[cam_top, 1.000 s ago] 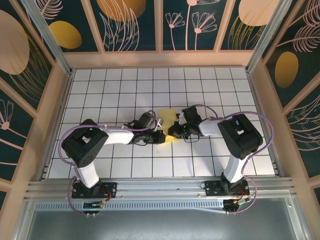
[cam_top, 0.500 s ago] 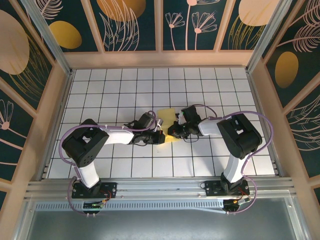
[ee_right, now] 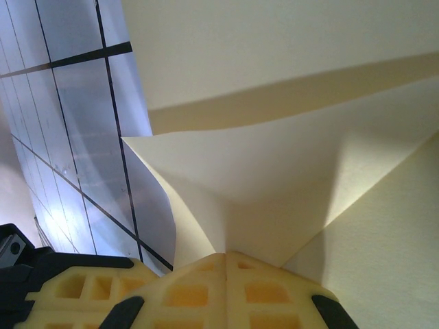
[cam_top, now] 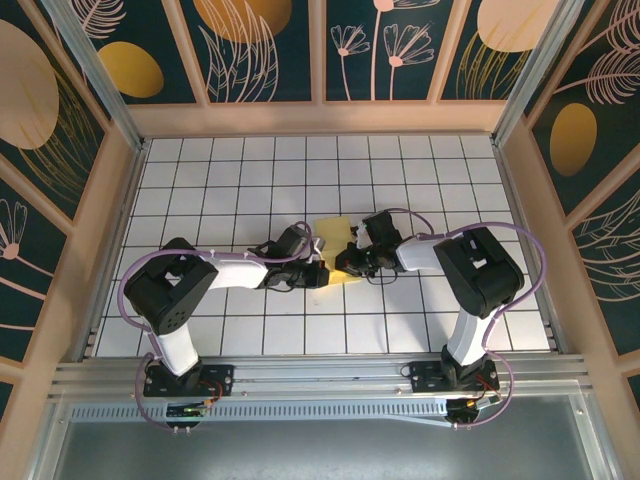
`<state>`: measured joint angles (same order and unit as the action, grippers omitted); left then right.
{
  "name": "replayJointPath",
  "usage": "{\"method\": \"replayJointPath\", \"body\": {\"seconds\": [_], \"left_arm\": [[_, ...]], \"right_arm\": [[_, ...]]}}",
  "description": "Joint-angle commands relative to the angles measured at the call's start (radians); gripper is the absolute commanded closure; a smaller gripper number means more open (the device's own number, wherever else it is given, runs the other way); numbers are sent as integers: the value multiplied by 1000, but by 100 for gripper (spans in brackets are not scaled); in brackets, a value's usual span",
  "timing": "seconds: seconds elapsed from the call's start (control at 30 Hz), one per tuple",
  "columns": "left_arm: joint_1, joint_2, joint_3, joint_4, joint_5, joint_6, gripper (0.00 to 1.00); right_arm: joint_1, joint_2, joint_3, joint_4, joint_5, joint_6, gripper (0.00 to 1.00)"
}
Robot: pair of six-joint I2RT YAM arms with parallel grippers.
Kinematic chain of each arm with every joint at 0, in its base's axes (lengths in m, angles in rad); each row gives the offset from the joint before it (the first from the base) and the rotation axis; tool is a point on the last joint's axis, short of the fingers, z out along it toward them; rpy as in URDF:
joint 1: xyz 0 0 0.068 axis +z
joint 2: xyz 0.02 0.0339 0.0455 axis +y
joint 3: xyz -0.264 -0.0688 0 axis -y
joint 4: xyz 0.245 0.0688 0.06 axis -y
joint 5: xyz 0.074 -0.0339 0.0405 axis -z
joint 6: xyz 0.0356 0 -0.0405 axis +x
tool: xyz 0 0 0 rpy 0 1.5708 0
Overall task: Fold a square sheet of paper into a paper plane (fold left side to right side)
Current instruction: Fold the triangle a second time at the center of the table.
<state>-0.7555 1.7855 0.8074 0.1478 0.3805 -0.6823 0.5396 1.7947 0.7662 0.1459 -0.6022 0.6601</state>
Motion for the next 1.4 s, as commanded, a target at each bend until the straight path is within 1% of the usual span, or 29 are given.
{"method": "replayJointPath", "body": {"seconds": [0.0, 0.27, 0.47, 0.77, 1.07, 1.23, 1.37], "left_arm": [[1, 10, -17, -28, -21, 12, 97], [1, 13, -22, -11, 12, 20, 97], [0, -5, -40, -19, 14, 34, 97], [0, -27, -52, -10, 63, 61, 96], [-1, -44, -57, -37, 37, 74, 97], [2, -133, -38, -62, -6, 73, 97], [6, -163, -17, -65, -12, 67, 97]], "right_arm": [[20, 68, -19, -119, 96, -25, 100], [20, 68, -18, -119, 97, -27, 100], [19, 72, -15, -120, 97, -27, 100], [20, 76, -13, -119, 95, -27, 100], [20, 74, -13, -120, 94, -27, 100], [20, 72, -10, -123, 92, -28, 100], [20, 71, -10, -122, 93, -27, 100]]}}
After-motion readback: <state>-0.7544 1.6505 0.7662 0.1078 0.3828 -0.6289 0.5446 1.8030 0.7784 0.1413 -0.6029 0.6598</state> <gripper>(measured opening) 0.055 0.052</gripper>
